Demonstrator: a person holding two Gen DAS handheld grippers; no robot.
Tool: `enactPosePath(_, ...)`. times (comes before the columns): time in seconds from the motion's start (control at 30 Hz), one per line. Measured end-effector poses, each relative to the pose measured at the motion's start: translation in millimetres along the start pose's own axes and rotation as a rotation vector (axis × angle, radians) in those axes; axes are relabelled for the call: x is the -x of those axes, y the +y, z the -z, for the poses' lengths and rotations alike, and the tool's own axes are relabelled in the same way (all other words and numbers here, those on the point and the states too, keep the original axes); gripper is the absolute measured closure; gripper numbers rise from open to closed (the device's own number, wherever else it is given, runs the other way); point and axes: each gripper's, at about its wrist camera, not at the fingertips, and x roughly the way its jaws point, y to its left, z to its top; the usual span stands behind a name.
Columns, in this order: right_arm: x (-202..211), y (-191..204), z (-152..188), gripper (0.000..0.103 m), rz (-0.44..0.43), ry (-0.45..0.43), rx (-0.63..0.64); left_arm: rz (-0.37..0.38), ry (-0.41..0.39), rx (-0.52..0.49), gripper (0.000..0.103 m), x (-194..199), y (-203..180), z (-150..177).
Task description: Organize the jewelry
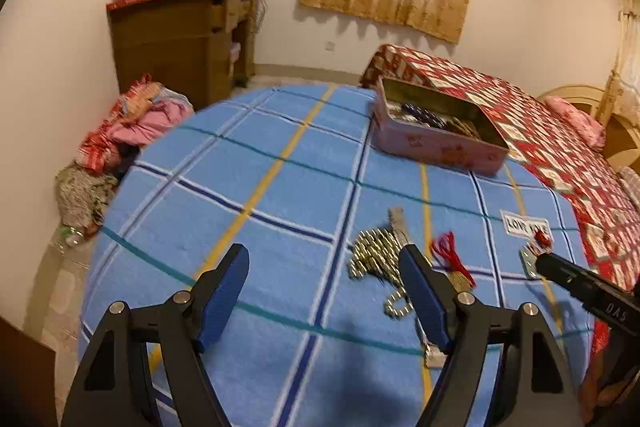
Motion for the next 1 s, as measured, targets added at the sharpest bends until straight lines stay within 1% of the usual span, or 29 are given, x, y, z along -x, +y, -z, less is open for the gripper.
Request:
enactPosePath(0.07, 1.4, 3.0, 5.3, 0.058, -0.011, 0.014, 0.009, 0.022, 0.037, -0.025, 0.026, -9.0, -5.8, 0.5)
enactPosePath(0.2, 6.4, 6.4, 8.1, 0.058, -0.004, 0.009, 0.025, 0.007, 0.08, -0.089, 0.026, -29.7, -24.1, -2.7)
enactPosePath(0.23, 8.3, 4.4, 7.1, 0.058, -0.005, 0.004, 0.02, -0.006, 0.095, -0.091, 0.026, -37.4, -27.9, -5.7)
enactPosePath(0.3, 10.6, 3.0, 5.8, 0.058, -0.002, -0.001, 0.008, -0.008, 0.116, -0.081, 0.026, -47.5, -30.8, -8.7)
enactPosePath(0.33, 11.6, -0.2, 5.0, 0.058, -0.001, -0.004, -0.001, -0.002, 0.151, -0.068, 0.026, -58.3, -32.3, -11.3)
enactPosePath(0.4, 11.5, -4.3, 4.7, 0.058, 0.002, -0.002, -0.015, 0.012, 0.197, -0.055, 0.034, -67.9, -31.0, -9.3)
enactPosePath(0.43, 11.1, -5.8, 4.7, 0.058, 0.004, -0.001, -0.02, 0.008, 0.189, -0.067, 0.039, -69.0, -33.9, -11.0)
enactPosePath(0.47, 10.3, -8.3, 4.9, 0.058, 0.005, 0.002, -0.028, 0.039, 0.187, -0.065, 0.059, -70.1, -34.5, -12.7)
enactPosePath(0.5, 9.8, -10.6, 5.0, 0.058, 0.004, 0.004, -0.037, 0.039, 0.193, -0.065, 0.078, -71.8, -33.7, -12.9)
enactPosePath(0.57, 8.8, -13.0, 5.4, 0.058, 0.003, 0.008, -0.051, 0.043, 0.19, -0.059, 0.081, -71.2, -31.2, -12.5)
enactPosePath(0.63, 8.2, -16.5, 5.2, 0.058, 0.002, 0.011, -0.065, 0.07, 0.181, -0.049, 0.088, -67.9, -26.8, -12.0)
enactPosePath(0.67, 8.7, -17.4, 5.2, 0.058, 0.003, 0.011, -0.067, 0.094, 0.166, -0.036, 0.093, -63.2, -22.5, -12.0)
enactPosePath(0.8, 12.4, -19.4, 5.5, 0.058, 0.003, 0.003, -0.069, 0.134, 0.054, -0.014, 0.093, -25.3, -3.6, -17.0)
enactPosePath(0.9, 11.9, -19.8, 5.4, 0.058, 0.0, 0.003, -0.075, 0.143, -0.02, -0.002, 0.093, 2.6, 9.6, -24.5)
enactPosePath(1.0, 9.1, -17.1, 5.8, 0.058, -0.014, 0.012, -0.08, 0.143, -0.055, 0.009, 0.093, 18.2, 20.2, -33.2)
